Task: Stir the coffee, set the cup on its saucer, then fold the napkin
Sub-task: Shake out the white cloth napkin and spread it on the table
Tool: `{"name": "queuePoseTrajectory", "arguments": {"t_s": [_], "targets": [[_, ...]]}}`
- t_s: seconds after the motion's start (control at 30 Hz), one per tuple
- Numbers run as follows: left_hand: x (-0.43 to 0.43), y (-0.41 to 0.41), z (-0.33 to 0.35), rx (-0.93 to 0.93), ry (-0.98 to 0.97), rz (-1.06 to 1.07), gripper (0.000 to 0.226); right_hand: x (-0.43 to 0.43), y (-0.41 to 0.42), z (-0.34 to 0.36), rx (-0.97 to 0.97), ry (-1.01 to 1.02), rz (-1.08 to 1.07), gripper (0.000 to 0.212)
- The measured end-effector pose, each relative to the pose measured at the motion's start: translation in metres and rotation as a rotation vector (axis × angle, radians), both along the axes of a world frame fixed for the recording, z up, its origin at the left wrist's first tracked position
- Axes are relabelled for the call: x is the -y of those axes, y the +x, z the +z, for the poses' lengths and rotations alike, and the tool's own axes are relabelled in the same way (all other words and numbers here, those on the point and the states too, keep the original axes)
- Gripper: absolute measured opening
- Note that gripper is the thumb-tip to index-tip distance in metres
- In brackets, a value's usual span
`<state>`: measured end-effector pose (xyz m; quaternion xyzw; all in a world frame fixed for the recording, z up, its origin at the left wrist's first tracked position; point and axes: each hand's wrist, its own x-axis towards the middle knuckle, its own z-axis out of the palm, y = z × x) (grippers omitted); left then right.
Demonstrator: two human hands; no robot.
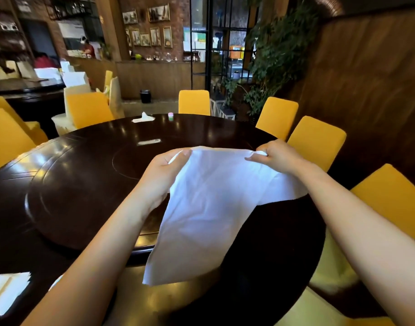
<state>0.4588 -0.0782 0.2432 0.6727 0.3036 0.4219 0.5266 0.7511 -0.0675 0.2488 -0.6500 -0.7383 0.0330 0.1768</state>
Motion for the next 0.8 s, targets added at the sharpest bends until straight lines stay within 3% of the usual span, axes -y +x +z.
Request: {"name": "queuePoseTrajectory", "arguments": {"t_s": [0.13,0.33,0.5,0.6,0.8], "targets": [[0.009,0.012,0.014,0.096,-0.003,0.106,0.033,0.01,0.009,0.034,0.007,0.006,0.03,0.041],[-0.011,-0.011,0.006,0.036,-0.06,0.287,0.054,0.004,0.019,0.042,0.064,0.005,0.059,0.058],[-0.038,-0.044,-0.054,-0.206,-0.14,0.451,0.032,-0.042,0.007,-0.016,0.139,-0.107,0.088,0.06],[-0.062,-0.062,-0.097,-0.307,-0.165,0.52,0.037,-0.076,-0.01,-0.057,0.189,-0.164,0.099,0.057],[-0.12,-0.084,-0.149,-0.695,-0.097,0.614,0.048,-0.138,-0.039,-0.11,0.276,-0.245,0.091,0.052]]}}
